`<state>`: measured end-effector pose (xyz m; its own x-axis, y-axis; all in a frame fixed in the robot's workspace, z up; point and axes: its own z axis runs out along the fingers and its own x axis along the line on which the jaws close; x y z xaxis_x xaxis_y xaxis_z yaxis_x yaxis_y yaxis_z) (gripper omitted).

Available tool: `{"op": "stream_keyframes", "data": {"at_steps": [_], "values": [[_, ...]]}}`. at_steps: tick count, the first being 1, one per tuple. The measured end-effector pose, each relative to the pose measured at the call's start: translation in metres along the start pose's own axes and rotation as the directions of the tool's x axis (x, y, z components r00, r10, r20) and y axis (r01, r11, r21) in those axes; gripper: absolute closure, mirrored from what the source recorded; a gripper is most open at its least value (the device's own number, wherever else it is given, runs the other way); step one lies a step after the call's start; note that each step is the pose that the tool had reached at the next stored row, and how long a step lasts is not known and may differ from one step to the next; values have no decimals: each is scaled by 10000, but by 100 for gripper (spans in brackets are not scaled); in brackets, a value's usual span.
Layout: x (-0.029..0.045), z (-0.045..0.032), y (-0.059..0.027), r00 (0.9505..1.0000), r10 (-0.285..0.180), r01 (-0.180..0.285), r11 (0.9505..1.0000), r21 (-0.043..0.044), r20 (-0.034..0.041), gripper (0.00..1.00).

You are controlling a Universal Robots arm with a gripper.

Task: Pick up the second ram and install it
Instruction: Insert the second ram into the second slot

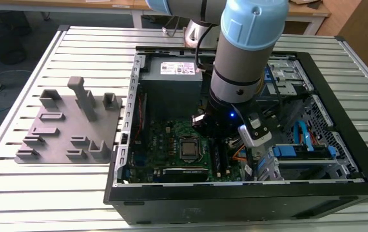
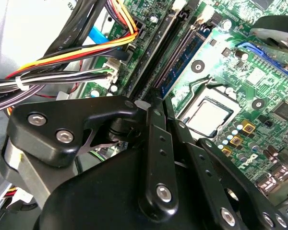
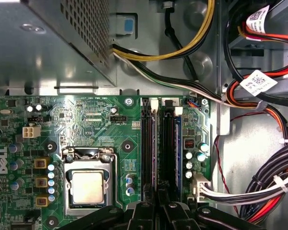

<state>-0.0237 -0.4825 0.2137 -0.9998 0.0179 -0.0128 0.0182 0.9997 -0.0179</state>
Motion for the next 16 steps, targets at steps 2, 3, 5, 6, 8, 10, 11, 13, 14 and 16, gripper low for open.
{"op": "stream_keyframes", "data": {"at_steps": [2,3,5,6,8,10,11,13,14,16], "values": [[-1,0,0,10000,-87,87,10000,-1,2,86],[-2,1,0,9999,-114,114,9999,-2,4,86],[-6,2,1,9999,-134,134,9999,-4,4,86],[-10,2,1,9999,-146,146,9999,-5,3,86],[-10,2,1,9999,-148,148,9999,-2,2,86],[-10,8,1,9999,-148,148,9999,-4,3,86],[-10,13,1,9999,-149,149,9999,-4,3,86],[-10,23,1,9999,-149,149,9999,-2,3,86],[-10,31,1,9999,-149,149,9999,-2,2,86],[-10,54,2,9999,-149,149,9999,0,2,86]]}}
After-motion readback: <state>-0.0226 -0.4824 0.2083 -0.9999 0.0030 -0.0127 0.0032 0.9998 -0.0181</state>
